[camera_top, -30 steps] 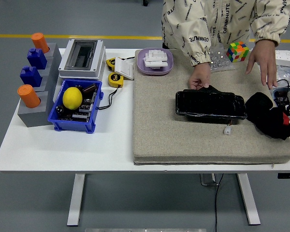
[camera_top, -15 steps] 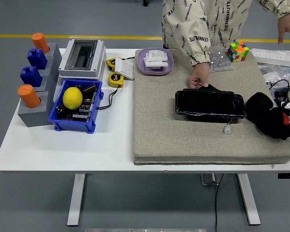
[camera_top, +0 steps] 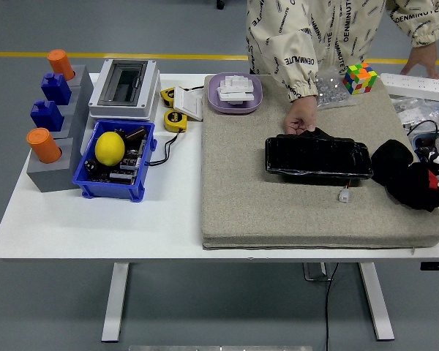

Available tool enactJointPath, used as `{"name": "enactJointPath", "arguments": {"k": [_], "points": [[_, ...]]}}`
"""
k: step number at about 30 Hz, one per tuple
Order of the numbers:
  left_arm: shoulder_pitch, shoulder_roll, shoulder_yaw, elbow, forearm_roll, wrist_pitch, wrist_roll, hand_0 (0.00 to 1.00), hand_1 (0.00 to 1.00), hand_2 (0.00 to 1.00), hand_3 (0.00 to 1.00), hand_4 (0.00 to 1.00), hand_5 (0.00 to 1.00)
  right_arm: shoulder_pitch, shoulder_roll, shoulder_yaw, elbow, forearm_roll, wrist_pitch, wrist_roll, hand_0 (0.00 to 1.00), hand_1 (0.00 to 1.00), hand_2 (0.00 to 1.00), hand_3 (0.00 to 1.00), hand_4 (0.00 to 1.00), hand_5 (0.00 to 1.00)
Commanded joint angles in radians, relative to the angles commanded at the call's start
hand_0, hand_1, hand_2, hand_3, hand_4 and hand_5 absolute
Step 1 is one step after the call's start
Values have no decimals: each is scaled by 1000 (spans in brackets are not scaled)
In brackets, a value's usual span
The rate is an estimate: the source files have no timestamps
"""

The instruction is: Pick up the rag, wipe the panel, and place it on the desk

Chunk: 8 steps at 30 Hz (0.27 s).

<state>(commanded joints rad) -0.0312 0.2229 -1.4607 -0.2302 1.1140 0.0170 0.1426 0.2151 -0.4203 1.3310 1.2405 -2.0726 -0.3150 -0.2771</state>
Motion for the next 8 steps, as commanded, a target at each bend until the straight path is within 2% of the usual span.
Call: {"name": "enactJointPath", "arguments": {"k": [8], "points": [[-2,-1,-1,0,1,0,0,607,642,655,560,629,442,3,2,-27,-14,14,-38,8,699,660,727,729,998,543]]}}
